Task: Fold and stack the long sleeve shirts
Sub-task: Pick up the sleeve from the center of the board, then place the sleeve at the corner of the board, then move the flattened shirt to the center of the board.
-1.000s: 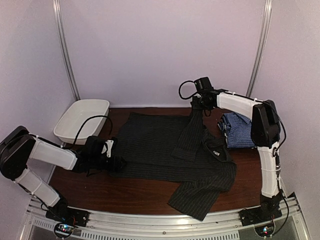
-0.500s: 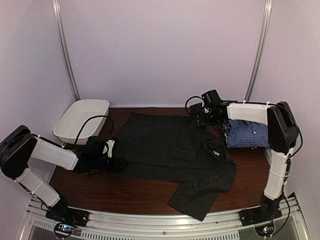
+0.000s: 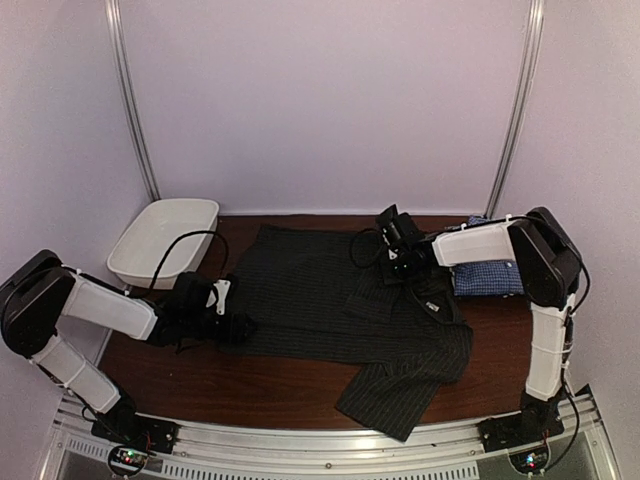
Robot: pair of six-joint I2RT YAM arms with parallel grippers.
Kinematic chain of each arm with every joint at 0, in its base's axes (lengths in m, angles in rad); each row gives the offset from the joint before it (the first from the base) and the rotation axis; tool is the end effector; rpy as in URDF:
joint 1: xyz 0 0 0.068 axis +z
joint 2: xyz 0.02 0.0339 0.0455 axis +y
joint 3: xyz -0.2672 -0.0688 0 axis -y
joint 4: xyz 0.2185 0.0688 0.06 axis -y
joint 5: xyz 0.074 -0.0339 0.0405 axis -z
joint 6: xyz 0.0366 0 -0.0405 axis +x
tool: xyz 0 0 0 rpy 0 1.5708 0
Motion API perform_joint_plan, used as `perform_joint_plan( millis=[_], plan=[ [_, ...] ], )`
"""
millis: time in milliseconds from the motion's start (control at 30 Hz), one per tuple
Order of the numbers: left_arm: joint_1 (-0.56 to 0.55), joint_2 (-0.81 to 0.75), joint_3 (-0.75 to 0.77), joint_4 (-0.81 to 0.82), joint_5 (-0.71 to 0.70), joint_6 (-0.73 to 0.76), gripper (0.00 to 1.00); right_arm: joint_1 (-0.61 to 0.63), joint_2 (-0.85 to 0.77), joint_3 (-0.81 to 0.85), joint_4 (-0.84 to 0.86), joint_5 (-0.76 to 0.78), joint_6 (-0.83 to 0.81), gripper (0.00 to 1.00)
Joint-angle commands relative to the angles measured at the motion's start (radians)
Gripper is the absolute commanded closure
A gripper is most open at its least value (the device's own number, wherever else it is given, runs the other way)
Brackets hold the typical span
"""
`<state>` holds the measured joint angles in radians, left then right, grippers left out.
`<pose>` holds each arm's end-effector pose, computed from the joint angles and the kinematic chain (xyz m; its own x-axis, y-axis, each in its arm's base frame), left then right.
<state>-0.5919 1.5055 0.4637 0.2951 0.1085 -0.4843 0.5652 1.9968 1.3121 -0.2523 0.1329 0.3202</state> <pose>0.2016 -0.1403 0.1468 -0.7878 -0.0281 -0.6153 0.2868 0.8673 -0.4068 0.3429 0.2117 0.1762 -0.7921 -0.1329 -0.5957 -0.2268 0.9702 0.0851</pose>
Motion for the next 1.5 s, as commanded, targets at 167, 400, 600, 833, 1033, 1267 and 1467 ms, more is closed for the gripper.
perform_joint_plan(
  millis=[167,400,600,833,1033,1267,1467],
  plan=[
    [-0.013,0.020,0.004,0.002,-0.008,0.001,0.26,-0.004,0.081,0.131,-0.032,0.091,-0.055,0.69],
    [-0.013,0.075,-0.006,0.002,-0.014,0.003,0.30,-0.019,0.048,0.221,-0.083,0.155,-0.102,0.90],
    [-0.017,0.108,-0.015,-0.043,-0.033,-0.011,0.36,-0.072,0.071,0.338,-0.126,0.204,-0.135,1.00],
    [-0.055,0.115,-0.062,-0.036,-0.043,-0.072,0.43,-0.178,0.221,0.647,-0.224,0.226,-0.154,0.95],
    [-0.091,0.105,-0.096,-0.054,-0.082,-0.140,0.45,-0.244,0.366,0.895,-0.300,0.255,-0.167,0.85],
    [-0.100,0.021,-0.187,-0.050,-0.093,-0.224,0.47,-0.259,0.330,0.887,-0.334,0.284,-0.165,0.39],
    [-0.099,-0.107,-0.241,-0.086,-0.149,-0.299,0.48,-0.206,0.060,0.425,-0.160,0.222,-0.156,0.20]
  ],
)
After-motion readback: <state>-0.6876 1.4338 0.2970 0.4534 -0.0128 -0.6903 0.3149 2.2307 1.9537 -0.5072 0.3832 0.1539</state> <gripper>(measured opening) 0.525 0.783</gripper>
